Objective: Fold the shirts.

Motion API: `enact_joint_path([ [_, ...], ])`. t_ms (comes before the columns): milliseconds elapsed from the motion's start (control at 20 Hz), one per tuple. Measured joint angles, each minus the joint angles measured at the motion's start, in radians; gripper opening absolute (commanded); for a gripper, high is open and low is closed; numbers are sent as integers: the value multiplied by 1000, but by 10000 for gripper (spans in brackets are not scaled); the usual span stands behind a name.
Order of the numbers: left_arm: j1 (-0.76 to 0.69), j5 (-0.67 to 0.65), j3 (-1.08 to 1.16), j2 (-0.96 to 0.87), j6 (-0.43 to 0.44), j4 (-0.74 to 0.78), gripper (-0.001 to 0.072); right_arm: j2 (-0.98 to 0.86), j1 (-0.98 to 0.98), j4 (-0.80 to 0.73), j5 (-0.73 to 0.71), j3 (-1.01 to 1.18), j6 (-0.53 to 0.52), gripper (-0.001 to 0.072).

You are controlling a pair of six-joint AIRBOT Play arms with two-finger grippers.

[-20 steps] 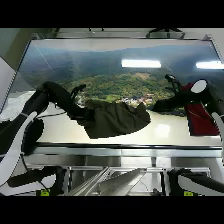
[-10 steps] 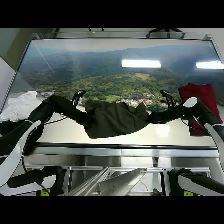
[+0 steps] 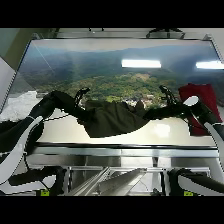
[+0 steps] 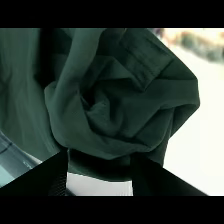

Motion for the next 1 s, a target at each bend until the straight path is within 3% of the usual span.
enact_joint_path([
  [50, 11, 19, 1, 12, 8, 0, 547, 0, 0, 1, 0, 3, -5, 434],
  [100, 27, 44, 2, 29, 19, 2, 698, 0, 0, 2, 0, 5, -9, 434],
  [400, 150, 95, 3, 112, 92, 72, 697, 0, 0, 8, 7, 11, -17, 434],
  [750, 176, 94, 3, -35, 277, 63, 696, 0, 0, 8, 6, 11, -20, 433],
  [800, 164, 95, 3, -63, 297, 57, 690, 0, 0, 9, 6, 11, -20, 433],
  [900, 137, 96, 3, -115, 328, 45, 437, 0, 0, 9, 6, 11, -20, 433],
  [950, 122, 96, 3, -138, 337, 44, 279, 0, 0, 10, 6, 11, -20, 433],
  [1000, 111, 94, 3, -158, 344, 44, 46, 0, 0, 11, 4, 11, -20, 433],
])
